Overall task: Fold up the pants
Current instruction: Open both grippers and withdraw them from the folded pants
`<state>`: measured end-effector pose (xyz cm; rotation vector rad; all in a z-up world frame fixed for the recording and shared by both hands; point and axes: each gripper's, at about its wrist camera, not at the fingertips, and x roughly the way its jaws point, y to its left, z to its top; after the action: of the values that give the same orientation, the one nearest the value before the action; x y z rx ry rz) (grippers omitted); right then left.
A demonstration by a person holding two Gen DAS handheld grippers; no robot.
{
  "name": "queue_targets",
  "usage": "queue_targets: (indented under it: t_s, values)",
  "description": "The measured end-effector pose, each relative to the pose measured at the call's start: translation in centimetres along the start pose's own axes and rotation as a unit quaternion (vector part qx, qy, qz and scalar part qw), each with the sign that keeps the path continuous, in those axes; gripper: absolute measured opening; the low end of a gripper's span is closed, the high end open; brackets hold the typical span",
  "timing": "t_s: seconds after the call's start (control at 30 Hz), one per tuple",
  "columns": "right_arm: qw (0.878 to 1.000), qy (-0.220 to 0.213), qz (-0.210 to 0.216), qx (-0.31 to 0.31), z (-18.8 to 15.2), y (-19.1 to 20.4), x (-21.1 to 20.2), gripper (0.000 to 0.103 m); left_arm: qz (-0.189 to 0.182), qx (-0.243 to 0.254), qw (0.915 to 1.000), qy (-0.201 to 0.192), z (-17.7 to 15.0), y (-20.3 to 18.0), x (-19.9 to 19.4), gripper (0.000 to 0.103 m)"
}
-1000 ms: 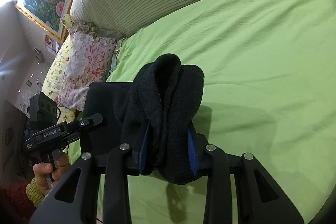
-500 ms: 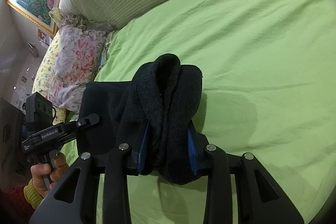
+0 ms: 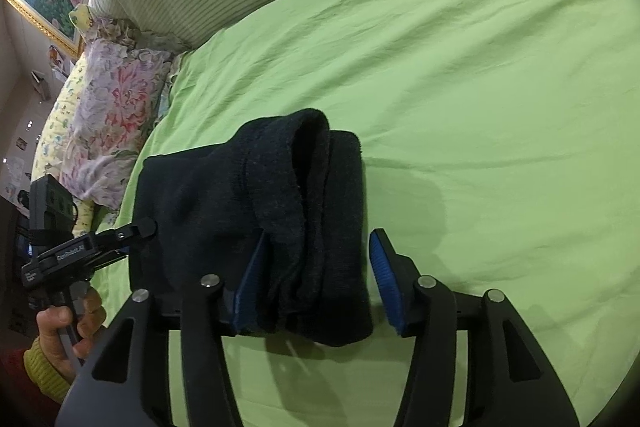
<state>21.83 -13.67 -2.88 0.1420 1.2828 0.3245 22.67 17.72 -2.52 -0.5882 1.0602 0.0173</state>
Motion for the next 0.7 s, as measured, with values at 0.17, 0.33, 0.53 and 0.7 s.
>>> queue_targets:
  t_s: [0.17, 0.33, 0.53, 0.7]
  values:
    - [1.000, -0.006, -0.015, -0.007, -0.2, -0.1, -0.7, 0.059, 0.010, 0.009, 0.9999, -0.002, -0.1, -0.5, -0.6, 0.062]
    - [0.999, -0.024, -0.033, -0.002, -0.6, -0.6, -1.8, 0.063, 0.031, 0.037, 0.9988, -0.010, -0.7, -1.2, -1.7, 0.071]
    - [0.999, -0.039, -0.029, -0.009, -1.1, 0.0, -3.0, 0.064, 0.041, 0.055, 0.9972, -0.031, -2.2, -2.1, -3.1, 0.073]
    - [0.996, -0.064, -0.026, -0.048, -2.3, 1.9, -4.0, 0.071, 0.051, 0.072, 0.9949, -0.048, -3.9, -3.0, -4.0, 0.074]
